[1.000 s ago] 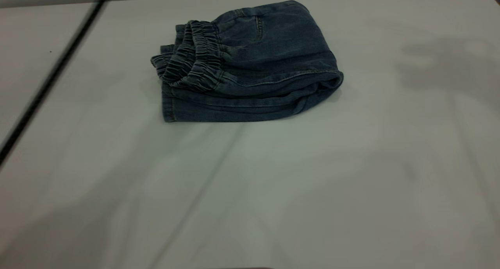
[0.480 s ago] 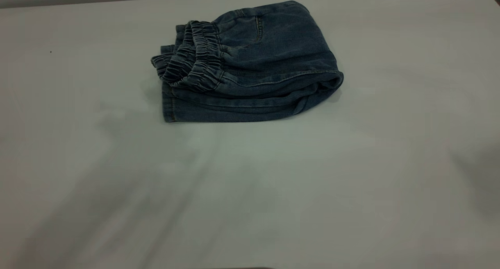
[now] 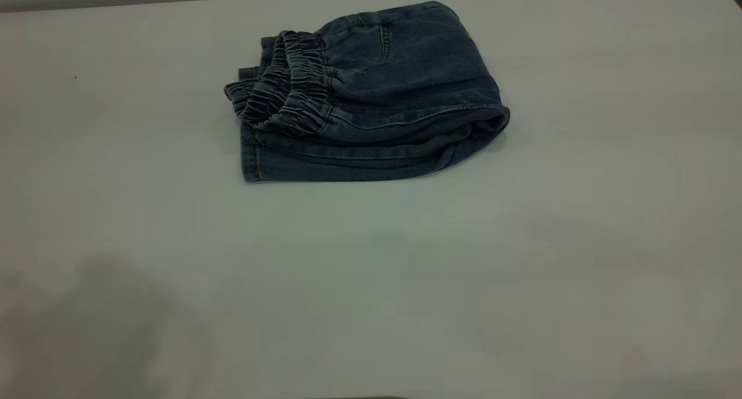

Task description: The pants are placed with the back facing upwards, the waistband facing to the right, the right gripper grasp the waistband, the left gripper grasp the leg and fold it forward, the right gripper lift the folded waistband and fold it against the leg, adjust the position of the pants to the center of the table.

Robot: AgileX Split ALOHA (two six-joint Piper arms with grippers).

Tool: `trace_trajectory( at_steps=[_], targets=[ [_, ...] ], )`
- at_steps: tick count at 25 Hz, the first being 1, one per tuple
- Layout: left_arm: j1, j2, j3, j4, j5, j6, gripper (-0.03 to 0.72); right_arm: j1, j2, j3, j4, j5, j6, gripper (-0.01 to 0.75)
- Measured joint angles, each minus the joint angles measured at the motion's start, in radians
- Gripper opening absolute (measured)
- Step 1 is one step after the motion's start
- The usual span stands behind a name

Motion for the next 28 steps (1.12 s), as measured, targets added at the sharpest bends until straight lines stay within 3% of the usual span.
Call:
trace_trajectory(
  at_steps=[14, 20, 28],
  targets=[
    [-0.001, -0.584, 0.437, -0.02, 0.0, -0.002, 0.456, 0.0, -0.473, 0.415, -0.133, 0.003, -0.003, 0.586],
    [-0.001, -0.646, 0.531, -0.02, 0.0, -0.002, 0.456, 0.0, -0.579, 0.549, -0.194, -0.079, -0.036, 0.586],
    [-0.001, -0.649, 0.616, -0.02, -0.004, -0.002, 0.456, 0.0, -0.582, 0.581, -0.203, -0.124, -0.039, 0.586]
  ],
)
